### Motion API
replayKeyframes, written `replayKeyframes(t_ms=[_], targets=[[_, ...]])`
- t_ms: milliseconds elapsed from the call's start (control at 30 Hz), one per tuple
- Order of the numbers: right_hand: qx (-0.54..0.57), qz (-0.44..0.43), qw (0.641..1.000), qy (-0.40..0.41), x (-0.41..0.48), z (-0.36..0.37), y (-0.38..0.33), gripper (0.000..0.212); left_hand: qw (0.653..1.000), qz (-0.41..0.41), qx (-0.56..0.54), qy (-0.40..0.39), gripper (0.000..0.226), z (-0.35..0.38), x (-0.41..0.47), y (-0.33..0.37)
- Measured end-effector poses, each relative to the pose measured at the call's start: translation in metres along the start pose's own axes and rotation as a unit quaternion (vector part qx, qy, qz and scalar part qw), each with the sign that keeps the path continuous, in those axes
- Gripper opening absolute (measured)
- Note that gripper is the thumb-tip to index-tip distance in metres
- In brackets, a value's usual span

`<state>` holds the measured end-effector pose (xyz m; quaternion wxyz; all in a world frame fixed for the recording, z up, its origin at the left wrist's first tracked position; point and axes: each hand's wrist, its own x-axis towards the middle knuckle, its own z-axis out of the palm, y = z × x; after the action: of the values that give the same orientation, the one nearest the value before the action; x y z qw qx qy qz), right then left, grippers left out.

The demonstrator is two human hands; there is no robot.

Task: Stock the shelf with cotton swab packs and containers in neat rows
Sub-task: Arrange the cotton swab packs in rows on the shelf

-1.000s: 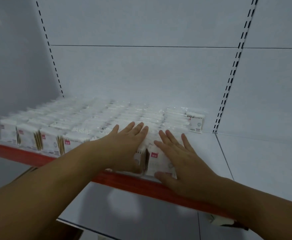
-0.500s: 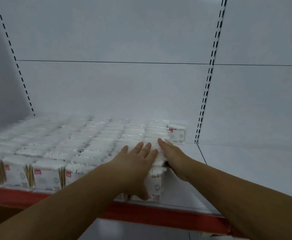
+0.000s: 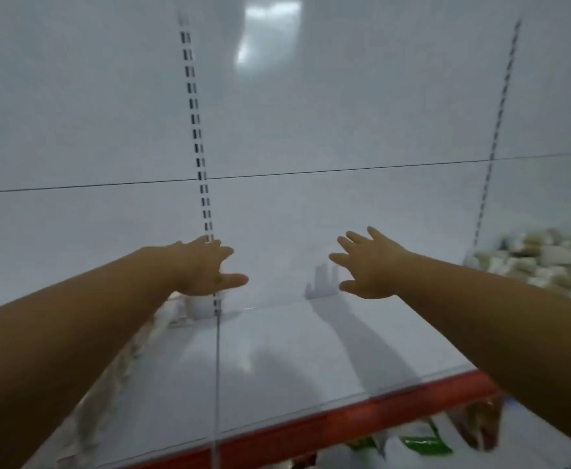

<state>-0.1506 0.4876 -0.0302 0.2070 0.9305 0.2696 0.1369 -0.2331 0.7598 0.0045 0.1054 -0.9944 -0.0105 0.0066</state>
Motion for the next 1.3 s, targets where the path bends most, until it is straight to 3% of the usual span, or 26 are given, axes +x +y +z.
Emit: replayKeyframes(t_ms=[267,433,600,800,967,1300], targets=[[0.072,0.152,0.984,-0.051,-0.189,0.076,0.199,0.065,0.978,0.155,-0.138,0.008,0.08,-0.067,0.089,0.3],[0.094,0.222,0.967,-0.088,-0.31,0.132,0.292,0.07,0.955,0.27,-0.117,0.028,0.079,-0.08,0.112,0.453],[0.106,0.286,0.949,-0.082,-0.38,0.175,0.365,0.07,0.937,0.331,-0.106,0.025,0.079,-0.104,0.153,0.558],[0.096,0.317,0.937,-0.113,-0.397,0.202,0.471,0.054,0.931,0.355,-0.058,0.069,0.068,-0.151,0.241,0.661],[0.068,0.346,0.918,-0.183,-0.384,0.223,0.571,0.035,0.93,0.366,-0.024,0.031,0.065,-0.186,0.312,0.734],[0.104,0.351,0.921,-0.132,-0.35,0.319,0.73,0.032,0.914,0.404,0.031,-0.013,0.061,-0.206,0.397,0.88]])
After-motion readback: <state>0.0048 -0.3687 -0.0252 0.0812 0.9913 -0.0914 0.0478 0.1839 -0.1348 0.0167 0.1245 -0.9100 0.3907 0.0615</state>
